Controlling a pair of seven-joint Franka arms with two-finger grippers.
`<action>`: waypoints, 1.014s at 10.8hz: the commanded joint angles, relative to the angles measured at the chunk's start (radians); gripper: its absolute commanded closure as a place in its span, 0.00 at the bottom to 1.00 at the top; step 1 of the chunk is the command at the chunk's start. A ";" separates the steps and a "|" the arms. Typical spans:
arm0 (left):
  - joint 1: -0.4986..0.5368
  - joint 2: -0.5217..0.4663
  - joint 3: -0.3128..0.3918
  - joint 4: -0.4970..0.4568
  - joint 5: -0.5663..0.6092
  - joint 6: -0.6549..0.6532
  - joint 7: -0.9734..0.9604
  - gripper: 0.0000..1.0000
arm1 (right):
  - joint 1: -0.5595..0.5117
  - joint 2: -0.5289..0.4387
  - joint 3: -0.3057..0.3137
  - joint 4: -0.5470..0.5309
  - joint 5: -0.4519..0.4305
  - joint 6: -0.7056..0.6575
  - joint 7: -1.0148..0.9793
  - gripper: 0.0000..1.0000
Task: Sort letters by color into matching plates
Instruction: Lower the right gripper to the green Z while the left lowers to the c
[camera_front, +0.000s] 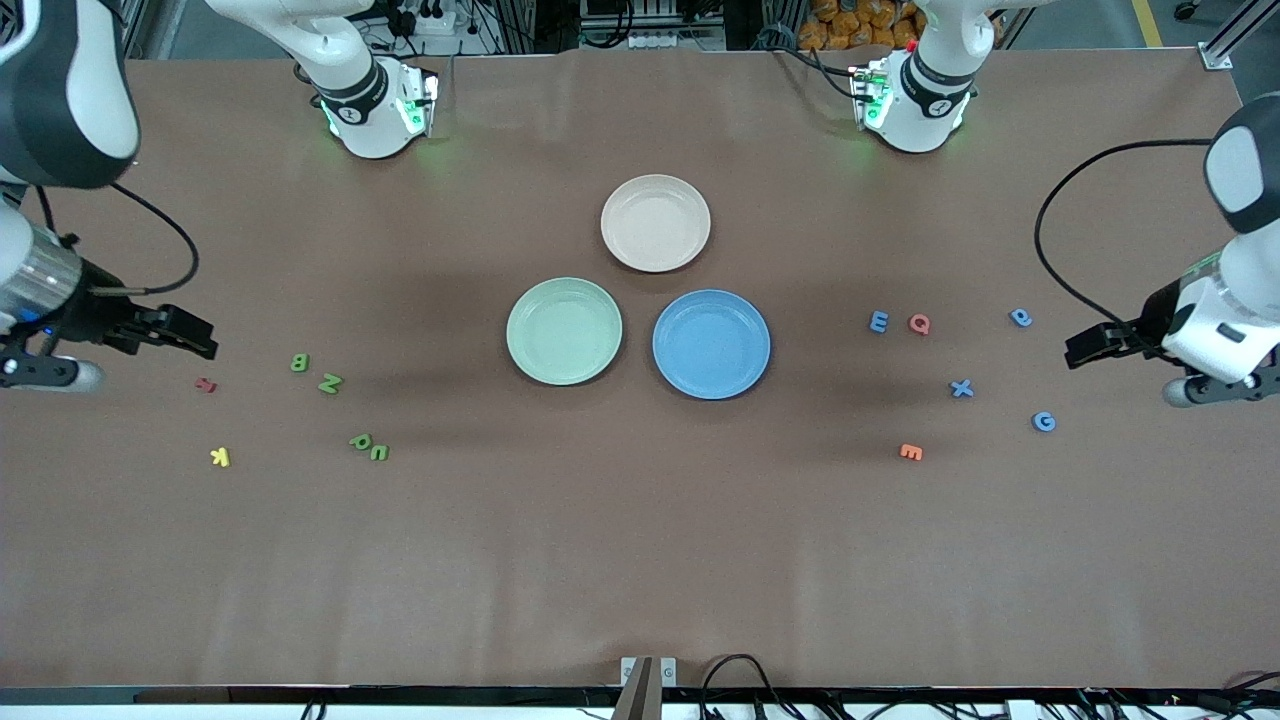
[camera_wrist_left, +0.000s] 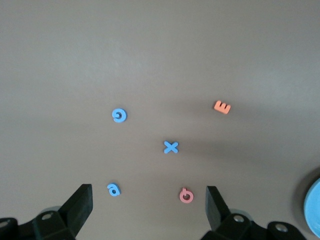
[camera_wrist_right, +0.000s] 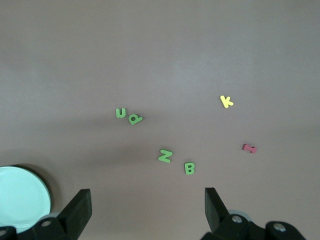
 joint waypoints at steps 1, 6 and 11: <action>0.018 0.082 0.000 0.008 -0.010 0.011 0.011 0.00 | -0.006 0.034 0.023 -0.063 -0.002 0.053 0.015 0.00; 0.017 0.208 0.001 0.002 -0.010 0.120 -0.015 0.00 | -0.016 0.066 0.024 -0.272 0.000 0.266 0.015 0.00; 0.032 0.317 0.000 0.001 -0.004 0.249 -0.027 0.00 | -0.065 0.157 0.027 -0.342 0.105 0.392 0.014 0.00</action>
